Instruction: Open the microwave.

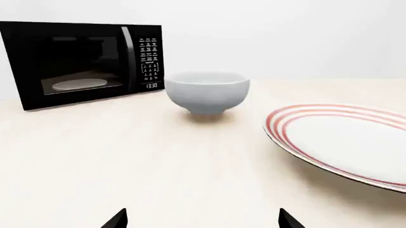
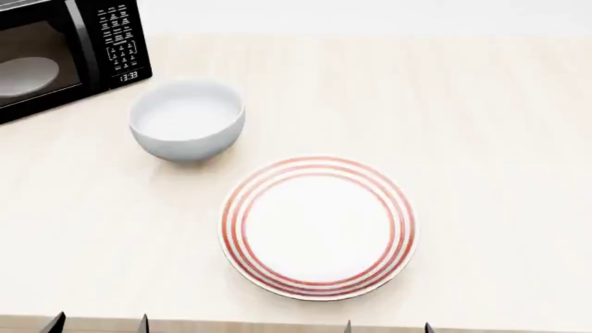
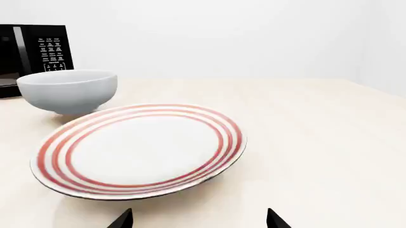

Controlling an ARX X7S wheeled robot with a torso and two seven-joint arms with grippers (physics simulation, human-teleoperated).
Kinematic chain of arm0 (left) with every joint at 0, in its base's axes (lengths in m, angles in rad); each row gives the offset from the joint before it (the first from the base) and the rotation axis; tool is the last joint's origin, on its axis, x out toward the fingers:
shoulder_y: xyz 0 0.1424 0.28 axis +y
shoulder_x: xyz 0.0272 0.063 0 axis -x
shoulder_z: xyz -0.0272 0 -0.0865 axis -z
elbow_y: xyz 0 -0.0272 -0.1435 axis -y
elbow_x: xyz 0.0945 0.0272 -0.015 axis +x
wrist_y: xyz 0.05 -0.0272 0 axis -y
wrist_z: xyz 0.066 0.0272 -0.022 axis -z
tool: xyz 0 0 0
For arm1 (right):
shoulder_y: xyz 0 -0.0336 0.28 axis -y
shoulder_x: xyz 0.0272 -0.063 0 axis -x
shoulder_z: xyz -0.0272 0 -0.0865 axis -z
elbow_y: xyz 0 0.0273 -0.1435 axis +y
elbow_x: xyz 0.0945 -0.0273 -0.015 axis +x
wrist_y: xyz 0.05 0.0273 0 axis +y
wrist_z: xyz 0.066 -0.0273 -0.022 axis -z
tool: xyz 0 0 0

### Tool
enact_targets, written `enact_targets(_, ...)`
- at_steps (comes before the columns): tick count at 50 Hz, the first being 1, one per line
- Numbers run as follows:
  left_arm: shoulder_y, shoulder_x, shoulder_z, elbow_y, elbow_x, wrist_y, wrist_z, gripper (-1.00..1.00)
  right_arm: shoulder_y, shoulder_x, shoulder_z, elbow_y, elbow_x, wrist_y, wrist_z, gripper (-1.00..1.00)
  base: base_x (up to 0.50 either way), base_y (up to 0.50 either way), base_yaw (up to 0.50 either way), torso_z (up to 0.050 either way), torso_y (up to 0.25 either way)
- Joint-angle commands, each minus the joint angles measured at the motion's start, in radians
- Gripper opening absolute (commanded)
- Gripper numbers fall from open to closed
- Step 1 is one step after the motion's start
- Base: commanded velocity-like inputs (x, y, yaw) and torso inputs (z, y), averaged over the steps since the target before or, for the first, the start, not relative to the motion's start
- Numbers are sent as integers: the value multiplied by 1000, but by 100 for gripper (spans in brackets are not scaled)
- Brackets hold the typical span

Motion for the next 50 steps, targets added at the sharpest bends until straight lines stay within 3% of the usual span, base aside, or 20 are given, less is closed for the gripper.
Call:
enact_targets(1, 6, -24, 25, 31, 43, 8, -46, 100, -3, 15, -20, -44, 7, 31, 29, 100, 0, 0, 0, 0, 0)
enact_targets(11, 20, -65, 79, 220, 136, -71, -79, 100, -14, 58, -78, -230, -7, 112, 57, 100, 0, 6, 0, 0, 0)
enact_targets(50, -17, -109, 143, 147, 110, -83, -138, 100, 50, 101, -173, -207, 22, 129, 94, 100, 176, 480, 0, 0, 0)
